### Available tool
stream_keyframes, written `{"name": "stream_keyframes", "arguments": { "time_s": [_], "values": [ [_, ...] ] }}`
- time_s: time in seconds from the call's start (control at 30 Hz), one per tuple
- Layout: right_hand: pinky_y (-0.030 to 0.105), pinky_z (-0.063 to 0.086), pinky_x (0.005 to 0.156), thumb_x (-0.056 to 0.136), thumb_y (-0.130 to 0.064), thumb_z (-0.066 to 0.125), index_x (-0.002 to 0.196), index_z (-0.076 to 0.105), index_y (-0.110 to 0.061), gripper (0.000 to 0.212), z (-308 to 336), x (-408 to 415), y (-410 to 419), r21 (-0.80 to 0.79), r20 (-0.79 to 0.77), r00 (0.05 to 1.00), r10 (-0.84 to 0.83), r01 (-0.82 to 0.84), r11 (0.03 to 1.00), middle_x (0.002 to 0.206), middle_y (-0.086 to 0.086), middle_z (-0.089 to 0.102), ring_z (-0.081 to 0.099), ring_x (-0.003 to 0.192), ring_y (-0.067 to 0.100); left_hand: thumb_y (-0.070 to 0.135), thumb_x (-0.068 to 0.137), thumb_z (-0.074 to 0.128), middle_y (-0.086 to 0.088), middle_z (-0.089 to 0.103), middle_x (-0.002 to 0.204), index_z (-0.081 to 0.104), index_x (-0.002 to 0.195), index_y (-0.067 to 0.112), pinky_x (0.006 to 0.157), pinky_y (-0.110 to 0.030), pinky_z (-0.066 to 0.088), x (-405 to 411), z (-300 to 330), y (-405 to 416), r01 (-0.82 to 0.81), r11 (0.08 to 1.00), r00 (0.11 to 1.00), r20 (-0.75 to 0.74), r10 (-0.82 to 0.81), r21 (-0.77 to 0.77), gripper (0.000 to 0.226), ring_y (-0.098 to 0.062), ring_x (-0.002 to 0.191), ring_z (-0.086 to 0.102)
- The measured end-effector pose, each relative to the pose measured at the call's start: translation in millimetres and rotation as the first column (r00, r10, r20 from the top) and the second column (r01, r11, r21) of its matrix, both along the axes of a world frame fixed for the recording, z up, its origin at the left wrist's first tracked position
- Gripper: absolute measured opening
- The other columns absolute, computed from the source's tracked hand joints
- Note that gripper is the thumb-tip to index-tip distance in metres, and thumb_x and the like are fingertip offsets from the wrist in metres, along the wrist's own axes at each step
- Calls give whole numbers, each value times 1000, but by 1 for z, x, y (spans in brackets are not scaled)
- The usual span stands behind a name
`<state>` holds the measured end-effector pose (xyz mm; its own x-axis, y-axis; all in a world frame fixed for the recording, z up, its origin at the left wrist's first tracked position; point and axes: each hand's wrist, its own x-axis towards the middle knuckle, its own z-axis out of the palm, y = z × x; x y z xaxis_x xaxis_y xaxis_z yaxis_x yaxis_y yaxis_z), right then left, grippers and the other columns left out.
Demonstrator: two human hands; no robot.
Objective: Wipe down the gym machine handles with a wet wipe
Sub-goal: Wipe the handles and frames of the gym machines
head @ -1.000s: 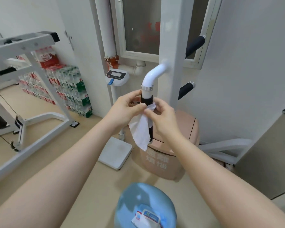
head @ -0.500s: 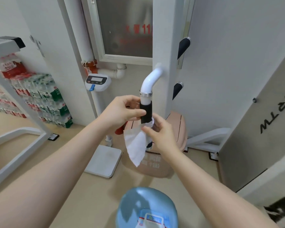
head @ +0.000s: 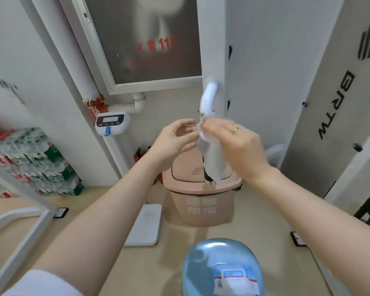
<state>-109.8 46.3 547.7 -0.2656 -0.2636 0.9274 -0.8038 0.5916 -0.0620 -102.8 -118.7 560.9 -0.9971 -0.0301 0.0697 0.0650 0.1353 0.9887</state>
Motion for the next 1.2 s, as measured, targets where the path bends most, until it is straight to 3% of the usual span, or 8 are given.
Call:
{"name": "stream_keyframes", "arguments": {
  "time_s": [0.13, 0.3, 0.5, 0.67, 0.83, 1.0, 1.13, 1.2],
  "values": [
    [37, 45, 97, 84, 3, 55, 90, 72, -9, 22, -8, -34, -9, 530, -387, 917, 94, 138, 836, 95, 4, 74, 66, 102, 23, 10, 87, 61, -2, 60, 117, 53, 122, 13, 83, -14, 46, 5, 1, -17, -157, 987, 979, -141, 150, -44, 36, -9, 103, 55],
    [40, 23, 109, 81, -10, 43, 92, 74, -15, 33, -49, -37, -13, 877, -451, 879, 156, 402, 264, 95, -1, 73, 61, 110, 23, 12, 90, 55, 3, 61, 116, 58, 117, 16, 84, -10, 43, 12, -5, -16, -211, 977, 961, -190, 200, -41, 26, -5, 105, 55],
    [39, 28, 111, 82, -4, 46, 106, 67, -9, 32, 0, -51, -10, 786, -499, 863, 75, 414, 459, 110, 6, 69, 57, 117, 26, 10, 91, 52, 6, 62, 108, 61, 111, 14, 78, -3, 41, 12, -9, -17, -288, 953, 939, -223, 263, -89, 22, -3, 99, 55],
    [36, 27, 110, 77, -4, 51, 86, 74, -14, 26, -42, -39, 5, 923, -355, 894, 276, 288, 253, 90, 1, 72, 65, 98, 23, 9, 92, 50, 9, 61, 106, 61, 110, 17, 78, -4, 41, 9, -7, -16, -322, 935, 928, -245, 281, -150, 23, 1, 96, 54],
    [37, 29, 110, 83, -7, 58, 91, 71, -8, 15, -19, -54, 6, 733, -423, 897, 126, 257, 629, 93, 5, 73, 63, 108, 25, 7, 91, 50, 10, 62, 100, 62, 103, 19, 89, -23, 46, 3, -9, -2, -283, 954, 943, -210, 257, -104, 20, -1, 87, 56],
    [35, 18, 115, 75, -9, 67, 86, 72, -17, 15, -69, -48, 31, 931, -229, 909, 349, 100, 352, 94, -3, 72, 63, 106, 19, 12, 93, 48, 9, 65, 100, 61, 107, 24, 84, -24, 50, 4, -12, 9, -192, 970, 971, -171, 166, -147, 22, -8, 94, 62],
    [31, 38, 107, 88, -9, 52, 77, 65, -13, 18, -72, -47, 34, 860, -117, 912, 394, -105, 499, 86, 0, 70, 65, 95, 18, 15, 95, 46, 9, 66, 94, 60, 110, 24, 78, -22, 51, 5, -8, 20, -74, 982, 983, -178, 43, -173, 22, -3, 83, 62],
    [32, 48, 95, 91, -19, 49, 78, 65, -16, 21, -70, -47, 36, 877, -14, 955, 297, -131, 462, 81, -1, 68, 66, 87, 19, 17, 94, 50, 9, 66, 93, 60, 107, 26, 79, -23, 51, 5, -6, 22, -92, 977, 980, -193, 54, -194, 19, -5, 85, 62]
  ]
}}
